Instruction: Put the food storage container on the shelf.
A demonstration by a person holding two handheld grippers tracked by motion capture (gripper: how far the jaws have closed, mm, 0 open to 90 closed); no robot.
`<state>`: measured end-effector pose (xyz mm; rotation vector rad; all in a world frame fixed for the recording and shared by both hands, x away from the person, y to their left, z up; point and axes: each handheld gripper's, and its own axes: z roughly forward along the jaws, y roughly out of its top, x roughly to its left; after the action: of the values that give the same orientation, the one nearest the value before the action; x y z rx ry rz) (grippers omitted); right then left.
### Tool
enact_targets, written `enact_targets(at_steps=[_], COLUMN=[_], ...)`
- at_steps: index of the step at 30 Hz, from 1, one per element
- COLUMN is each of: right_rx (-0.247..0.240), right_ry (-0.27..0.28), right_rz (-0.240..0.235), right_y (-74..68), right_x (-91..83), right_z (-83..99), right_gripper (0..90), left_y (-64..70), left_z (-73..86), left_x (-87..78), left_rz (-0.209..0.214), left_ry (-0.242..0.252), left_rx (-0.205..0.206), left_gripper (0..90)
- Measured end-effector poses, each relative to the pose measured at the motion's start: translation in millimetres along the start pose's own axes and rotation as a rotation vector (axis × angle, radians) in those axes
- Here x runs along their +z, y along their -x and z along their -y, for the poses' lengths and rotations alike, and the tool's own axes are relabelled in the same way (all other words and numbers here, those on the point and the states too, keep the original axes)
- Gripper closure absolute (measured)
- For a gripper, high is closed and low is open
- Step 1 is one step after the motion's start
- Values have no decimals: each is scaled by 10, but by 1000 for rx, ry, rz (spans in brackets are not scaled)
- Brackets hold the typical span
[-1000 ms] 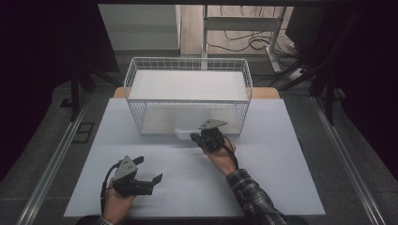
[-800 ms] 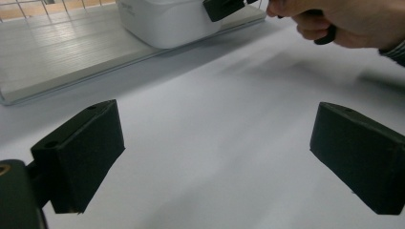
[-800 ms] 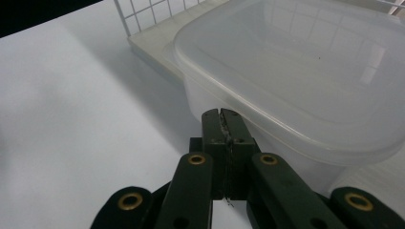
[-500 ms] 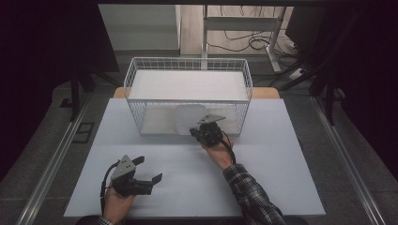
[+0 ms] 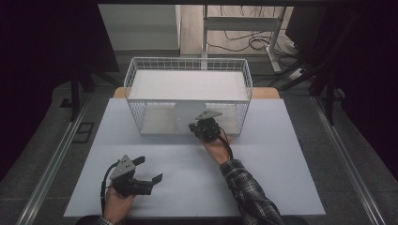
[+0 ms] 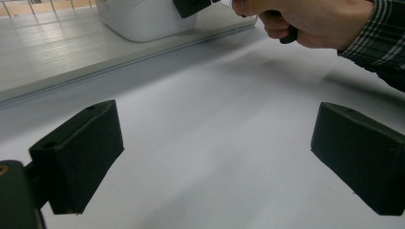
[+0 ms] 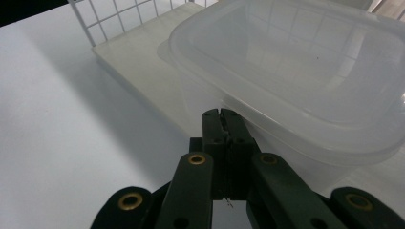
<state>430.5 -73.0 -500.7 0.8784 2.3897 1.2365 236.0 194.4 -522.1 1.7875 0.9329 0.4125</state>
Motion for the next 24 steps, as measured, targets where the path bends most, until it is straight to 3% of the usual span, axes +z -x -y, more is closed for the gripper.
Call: enact_targets(at_steps=[9,13,24], right_rx=[-8,-8,-20], right_ry=[-5,0,9], right_rz=[-14,-38,-64], right_y=[-23,-72,-157], right_x=[-18,-80,-229], right_z=[-25,-36,33], right_gripper=[864,780,520], left_y=[-2,-20,-13], left_z=[-3,-10,-8], left_x=[-7,-16,3], left_rz=[7,38,36], left_ry=[6,12,-12], left_rx=[-5,-49,-37], left_gripper=[34,37,43])
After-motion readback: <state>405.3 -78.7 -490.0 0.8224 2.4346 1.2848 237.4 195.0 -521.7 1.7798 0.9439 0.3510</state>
